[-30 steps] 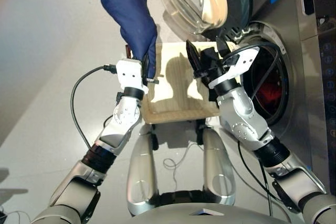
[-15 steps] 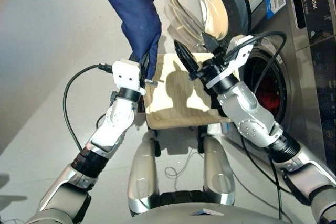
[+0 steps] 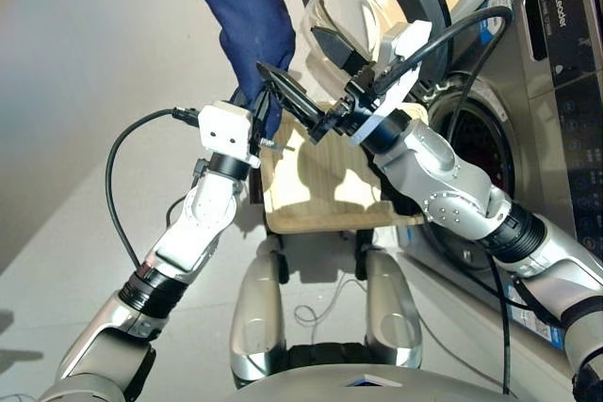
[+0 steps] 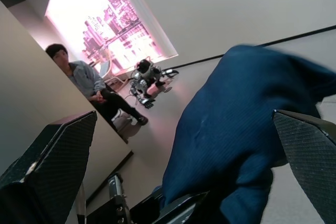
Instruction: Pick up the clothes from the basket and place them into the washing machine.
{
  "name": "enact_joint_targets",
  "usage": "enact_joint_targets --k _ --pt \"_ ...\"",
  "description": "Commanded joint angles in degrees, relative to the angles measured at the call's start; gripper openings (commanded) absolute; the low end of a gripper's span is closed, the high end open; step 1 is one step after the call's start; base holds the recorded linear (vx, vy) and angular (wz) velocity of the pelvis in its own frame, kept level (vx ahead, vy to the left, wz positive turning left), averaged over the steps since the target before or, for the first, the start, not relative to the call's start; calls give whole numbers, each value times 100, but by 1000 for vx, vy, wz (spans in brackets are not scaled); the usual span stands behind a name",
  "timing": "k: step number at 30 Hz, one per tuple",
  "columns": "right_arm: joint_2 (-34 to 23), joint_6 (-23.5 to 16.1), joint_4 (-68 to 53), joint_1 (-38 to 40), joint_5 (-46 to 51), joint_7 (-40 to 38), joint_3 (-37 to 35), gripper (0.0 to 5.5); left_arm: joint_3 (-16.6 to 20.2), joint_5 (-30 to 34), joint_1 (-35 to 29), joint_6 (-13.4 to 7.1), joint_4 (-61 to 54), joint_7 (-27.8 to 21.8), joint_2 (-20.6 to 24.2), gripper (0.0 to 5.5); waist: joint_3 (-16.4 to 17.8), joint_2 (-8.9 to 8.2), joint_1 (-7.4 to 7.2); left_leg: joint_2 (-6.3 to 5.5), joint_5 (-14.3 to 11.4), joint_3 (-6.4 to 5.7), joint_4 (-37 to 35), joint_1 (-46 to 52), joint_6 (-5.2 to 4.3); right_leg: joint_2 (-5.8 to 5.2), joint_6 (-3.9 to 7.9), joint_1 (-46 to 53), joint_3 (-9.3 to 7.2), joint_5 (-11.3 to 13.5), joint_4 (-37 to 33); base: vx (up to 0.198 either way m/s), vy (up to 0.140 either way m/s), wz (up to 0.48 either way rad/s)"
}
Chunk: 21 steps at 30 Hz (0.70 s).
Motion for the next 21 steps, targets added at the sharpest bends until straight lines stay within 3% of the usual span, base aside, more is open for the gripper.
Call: enact_joint_targets --k 1,21 --pt "384 -191 -15 -285 161 80 -19 550 -238 478 -248 -611 -792 143 147 0 -750 -207 71 -155 -610 170 267 392 -85 -78 281 -265 102 683 -377 0 0 0" --pt "1185 -140 1138 -290 374 -189 106 550 -705 542 -698 -632 -923 279 62 0 -875 -179 164 -207 -660 73 282 381 -1 -136 277 -237 129 666 -374 0 0 0"
